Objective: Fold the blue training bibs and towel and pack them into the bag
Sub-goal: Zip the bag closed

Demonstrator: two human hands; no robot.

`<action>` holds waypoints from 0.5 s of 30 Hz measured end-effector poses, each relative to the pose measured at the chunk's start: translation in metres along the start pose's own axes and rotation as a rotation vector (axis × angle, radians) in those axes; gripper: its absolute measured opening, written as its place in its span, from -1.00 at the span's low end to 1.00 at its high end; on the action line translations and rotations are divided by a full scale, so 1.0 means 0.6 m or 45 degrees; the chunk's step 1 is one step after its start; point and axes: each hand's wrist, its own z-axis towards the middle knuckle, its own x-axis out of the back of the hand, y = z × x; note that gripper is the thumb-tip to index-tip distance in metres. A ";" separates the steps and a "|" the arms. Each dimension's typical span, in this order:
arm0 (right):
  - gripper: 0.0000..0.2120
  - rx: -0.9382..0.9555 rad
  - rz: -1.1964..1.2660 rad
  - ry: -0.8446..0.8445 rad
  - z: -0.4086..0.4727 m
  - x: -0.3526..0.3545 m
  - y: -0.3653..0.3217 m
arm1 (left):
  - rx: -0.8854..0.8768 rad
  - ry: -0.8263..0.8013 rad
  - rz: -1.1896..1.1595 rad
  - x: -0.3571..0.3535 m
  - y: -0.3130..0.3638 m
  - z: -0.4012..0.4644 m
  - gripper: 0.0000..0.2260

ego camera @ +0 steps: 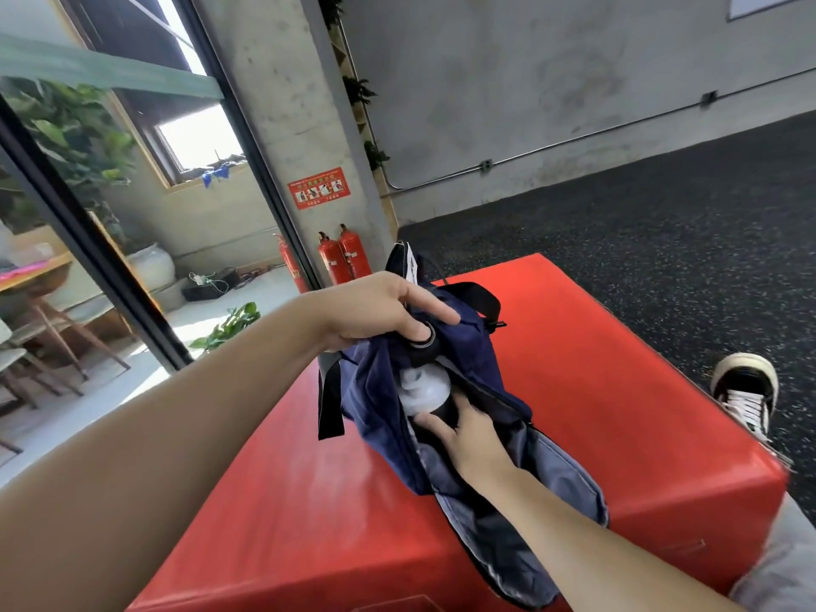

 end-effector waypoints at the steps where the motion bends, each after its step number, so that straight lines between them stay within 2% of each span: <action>1: -0.34 0.005 -0.015 0.001 0.004 0.002 -0.002 | -0.007 0.003 -0.072 -0.001 0.000 0.003 -0.64; 4: -0.19 0.060 -0.099 0.076 0.011 0.012 -0.009 | 0.005 -0.001 -0.120 -0.003 0.001 0.008 -0.66; 8: -0.25 0.194 0.036 0.158 0.010 0.015 -0.018 | 0.050 -0.069 -0.220 0.003 0.006 0.013 -0.67; 12: -0.12 0.077 0.079 0.048 0.011 0.009 -0.030 | -0.009 -0.082 -0.229 -0.011 0.015 0.023 -0.67; 15: -0.21 0.091 0.038 0.096 0.018 0.016 -0.031 | -0.025 -0.043 -0.163 -0.015 0.010 0.026 -0.68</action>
